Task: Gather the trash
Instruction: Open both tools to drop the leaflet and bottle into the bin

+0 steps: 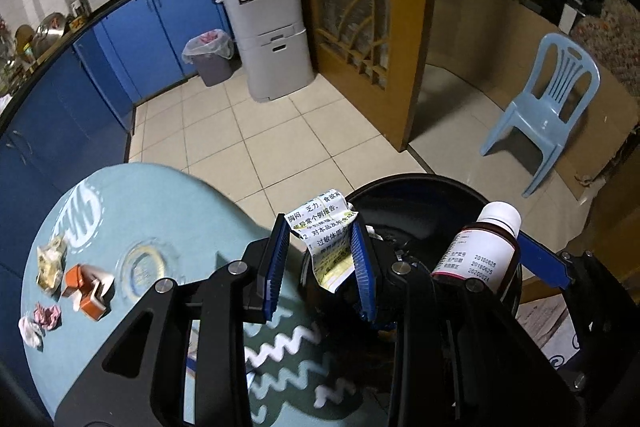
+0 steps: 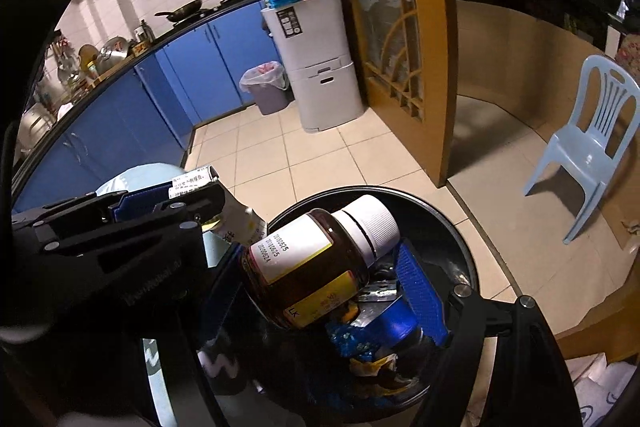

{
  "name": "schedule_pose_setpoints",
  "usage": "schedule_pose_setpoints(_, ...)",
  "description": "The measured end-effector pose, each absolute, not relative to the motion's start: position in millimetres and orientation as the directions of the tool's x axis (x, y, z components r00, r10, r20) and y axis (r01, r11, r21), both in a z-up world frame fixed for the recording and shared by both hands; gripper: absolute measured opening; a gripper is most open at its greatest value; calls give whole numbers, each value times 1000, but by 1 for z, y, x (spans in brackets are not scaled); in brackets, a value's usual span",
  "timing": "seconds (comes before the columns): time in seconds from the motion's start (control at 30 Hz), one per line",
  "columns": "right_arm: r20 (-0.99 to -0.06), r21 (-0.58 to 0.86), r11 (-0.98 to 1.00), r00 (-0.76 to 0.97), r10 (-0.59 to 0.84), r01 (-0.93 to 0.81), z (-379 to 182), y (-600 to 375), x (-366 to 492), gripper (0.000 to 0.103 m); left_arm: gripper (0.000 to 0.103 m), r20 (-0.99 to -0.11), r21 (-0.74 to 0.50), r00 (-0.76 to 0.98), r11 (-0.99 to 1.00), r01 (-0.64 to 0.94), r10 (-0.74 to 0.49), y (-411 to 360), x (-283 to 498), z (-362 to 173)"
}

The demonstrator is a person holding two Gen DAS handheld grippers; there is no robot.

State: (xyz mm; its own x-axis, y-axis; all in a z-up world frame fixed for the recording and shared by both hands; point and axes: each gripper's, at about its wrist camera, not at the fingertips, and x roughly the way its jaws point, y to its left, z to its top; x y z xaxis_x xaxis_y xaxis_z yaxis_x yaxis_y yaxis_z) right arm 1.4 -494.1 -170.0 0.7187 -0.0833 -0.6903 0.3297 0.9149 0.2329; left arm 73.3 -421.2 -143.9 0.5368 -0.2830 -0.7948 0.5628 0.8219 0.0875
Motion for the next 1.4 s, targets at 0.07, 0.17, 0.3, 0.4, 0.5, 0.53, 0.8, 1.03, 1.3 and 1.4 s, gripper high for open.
schedule_pose_setpoints(0.07,-691,231,912,717,-91,339,-172,-499,3,74,35,-798,87,532,820,565,-282,-427,76,-145)
schedule_pose_setpoints(0.17,-698,235,906,710,-95,353,-176,-506,7,74,45,-806,75,517,816,573,-288,-436,83,-148)
schedule_pose_setpoints(0.3,-708,258,902,703,-68,347,-181,-514,15,78,90,-784,64,541,829,556,-303,-439,88,-146)
schedule_pose_setpoints(0.4,-707,269,902,705,-53,337,-183,-514,17,91,92,-776,98,563,828,553,-285,-442,88,-146)
schedule_pose_setpoints(0.5,-713,264,903,699,-53,339,-186,-514,19,91,92,-781,92,558,833,545,-279,-437,91,-147)
schedule_pose_setpoints(0.53,-715,268,902,697,-51,340,-187,-514,19,91,92,-783,93,558,836,542,-275,-436,91,-148)
schedule_pose_setpoints(0.8,-720,270,903,693,-42,335,-186,-502,18,91,92,-793,84,554,855,512,-254,-414,94,-148)
schedule_pose_setpoints(1.03,-717,246,927,697,-22,282,-177,-471,26,91,92,-789,70,571,891,449,-226,-366,100,-142)
schedule_pose_setpoints(1.3,-712,217,962,701,40,166,-166,-409,44,91,92,-767,79,623,942,328,-152,-286,112,-131)
schedule_pose_setpoints(1.4,-715,197,974,696,63,114,-163,-381,55,91,92,-762,76,637,963,260,-112,-244,119,-129)
